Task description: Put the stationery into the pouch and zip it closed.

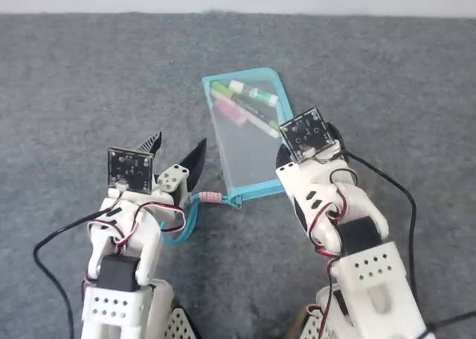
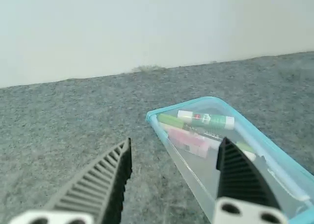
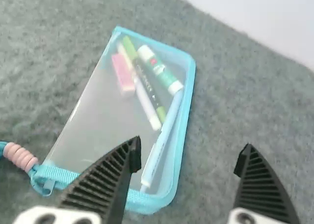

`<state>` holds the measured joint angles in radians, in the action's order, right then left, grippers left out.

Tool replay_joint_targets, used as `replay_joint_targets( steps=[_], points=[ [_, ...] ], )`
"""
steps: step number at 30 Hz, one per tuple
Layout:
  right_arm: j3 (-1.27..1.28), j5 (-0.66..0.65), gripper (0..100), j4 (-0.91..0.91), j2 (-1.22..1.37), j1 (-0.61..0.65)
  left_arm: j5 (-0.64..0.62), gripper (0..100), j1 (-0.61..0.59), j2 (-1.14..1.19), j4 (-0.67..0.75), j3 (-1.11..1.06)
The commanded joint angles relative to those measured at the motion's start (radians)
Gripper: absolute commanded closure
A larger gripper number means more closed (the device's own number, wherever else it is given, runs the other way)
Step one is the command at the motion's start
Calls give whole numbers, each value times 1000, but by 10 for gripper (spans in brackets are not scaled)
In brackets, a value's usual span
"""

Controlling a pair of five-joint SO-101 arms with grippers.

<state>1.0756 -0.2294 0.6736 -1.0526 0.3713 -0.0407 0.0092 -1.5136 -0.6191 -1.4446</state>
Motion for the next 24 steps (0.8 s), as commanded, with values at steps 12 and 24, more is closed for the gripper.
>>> replay_joint_targets(
  steps=[12,24],
  points=[
    [-2,2,936,67,-53,-7,-6,731,-6,-18,95,-12],
    [94,0,933,429,-565,-38,-8,731,-5,-18,368,-99]
  ],
)
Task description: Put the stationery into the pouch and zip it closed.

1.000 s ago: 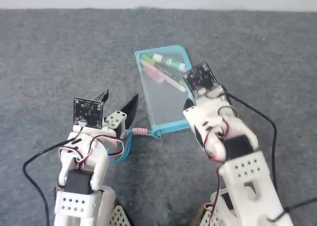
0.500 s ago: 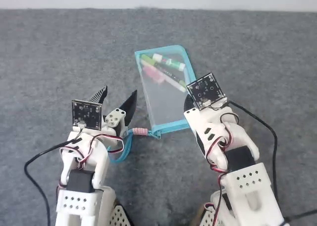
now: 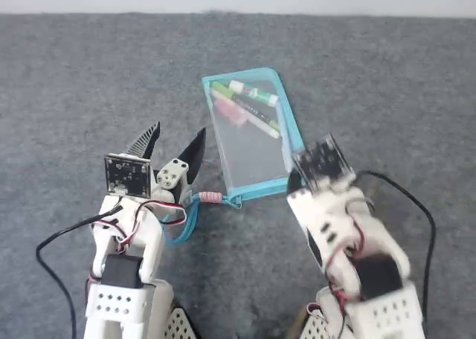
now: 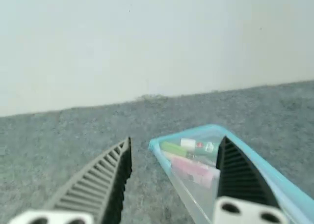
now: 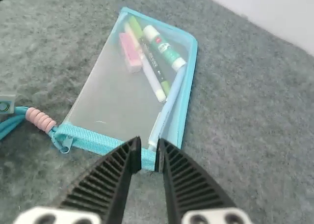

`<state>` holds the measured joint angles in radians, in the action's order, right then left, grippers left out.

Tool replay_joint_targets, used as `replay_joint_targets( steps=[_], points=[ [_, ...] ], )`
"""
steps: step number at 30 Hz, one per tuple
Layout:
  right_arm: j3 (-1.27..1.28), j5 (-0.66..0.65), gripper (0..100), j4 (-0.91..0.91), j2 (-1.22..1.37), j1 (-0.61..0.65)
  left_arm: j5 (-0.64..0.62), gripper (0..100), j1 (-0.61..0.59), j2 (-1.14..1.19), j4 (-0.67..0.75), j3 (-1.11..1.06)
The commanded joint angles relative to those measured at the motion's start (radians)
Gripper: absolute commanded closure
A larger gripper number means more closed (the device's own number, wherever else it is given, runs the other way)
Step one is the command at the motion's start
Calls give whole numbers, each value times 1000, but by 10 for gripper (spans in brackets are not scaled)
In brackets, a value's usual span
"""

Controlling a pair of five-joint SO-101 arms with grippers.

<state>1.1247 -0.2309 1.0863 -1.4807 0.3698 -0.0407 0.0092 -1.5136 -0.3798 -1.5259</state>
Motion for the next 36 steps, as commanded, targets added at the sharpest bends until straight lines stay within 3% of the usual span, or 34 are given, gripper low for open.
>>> replay_joint_targets(
  steps=[1,6,15,25,31,36],
  points=[
    [89,2,933,-7,-185,-64,-8,731,-5,-18,166,-44],
    [290,2,933,-54,-348,-200,-6,731,-6,-18,307,-170],
    [463,2,932,-54,-337,-335,-8,731,-5,-11,290,-166],
    [559,3,932,-31,-334,-337,-6,731,-5,-18,-209,-166],
    [559,3,932,209,-334,-337,-6,731,-5,-18,-433,-166],
    [559,3,935,222,-334,-334,-6,731,-5,-18,-485,-166]
  ],
)
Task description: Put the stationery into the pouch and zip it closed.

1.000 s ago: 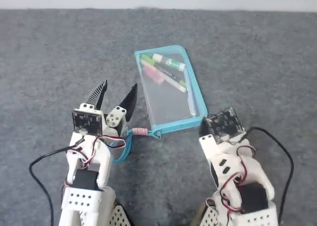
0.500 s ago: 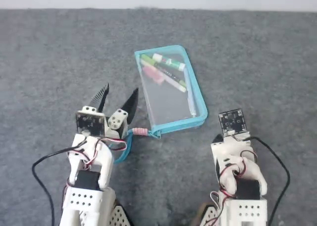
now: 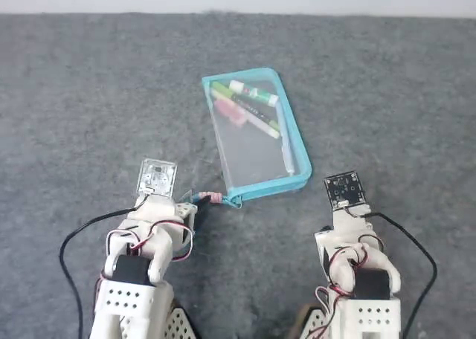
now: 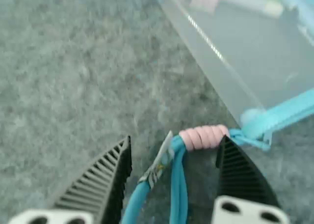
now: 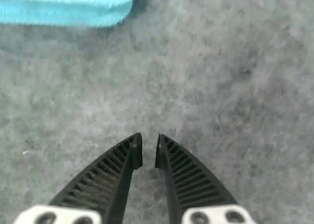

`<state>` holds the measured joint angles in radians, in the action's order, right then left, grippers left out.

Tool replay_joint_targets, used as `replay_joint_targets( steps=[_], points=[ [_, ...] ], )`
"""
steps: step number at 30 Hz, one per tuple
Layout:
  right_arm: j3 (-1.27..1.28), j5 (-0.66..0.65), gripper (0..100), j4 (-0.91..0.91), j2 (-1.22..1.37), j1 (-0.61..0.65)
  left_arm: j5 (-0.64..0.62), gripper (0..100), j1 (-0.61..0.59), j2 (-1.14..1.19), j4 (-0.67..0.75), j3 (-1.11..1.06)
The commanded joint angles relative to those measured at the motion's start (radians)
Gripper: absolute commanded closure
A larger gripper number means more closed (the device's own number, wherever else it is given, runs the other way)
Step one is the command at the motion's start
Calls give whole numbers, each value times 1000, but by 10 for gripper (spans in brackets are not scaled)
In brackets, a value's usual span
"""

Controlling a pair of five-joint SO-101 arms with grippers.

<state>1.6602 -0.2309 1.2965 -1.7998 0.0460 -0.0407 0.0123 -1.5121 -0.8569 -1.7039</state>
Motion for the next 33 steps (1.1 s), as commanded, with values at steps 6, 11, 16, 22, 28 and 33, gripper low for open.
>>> replay_joint_targets(
  steps=[6,11,16,22,28,33],
  points=[
    [23,3,935,12,-15,-8,-6,731,-8,-20,-8,12],
    [23,3,935,12,-15,-8,-6,731,-8,-20,-8,12],
    [23,3,935,12,-15,-8,-8,731,2,-51,-25,12],
    [23,3,935,12,-15,-7,-9,731,0,-261,-344,13],
    [23,3,935,12,-15,-7,-11,731,2,-305,-405,19],
    [23,3,935,12,-15,-7,-11,731,0,-305,-404,19]
  ],
)
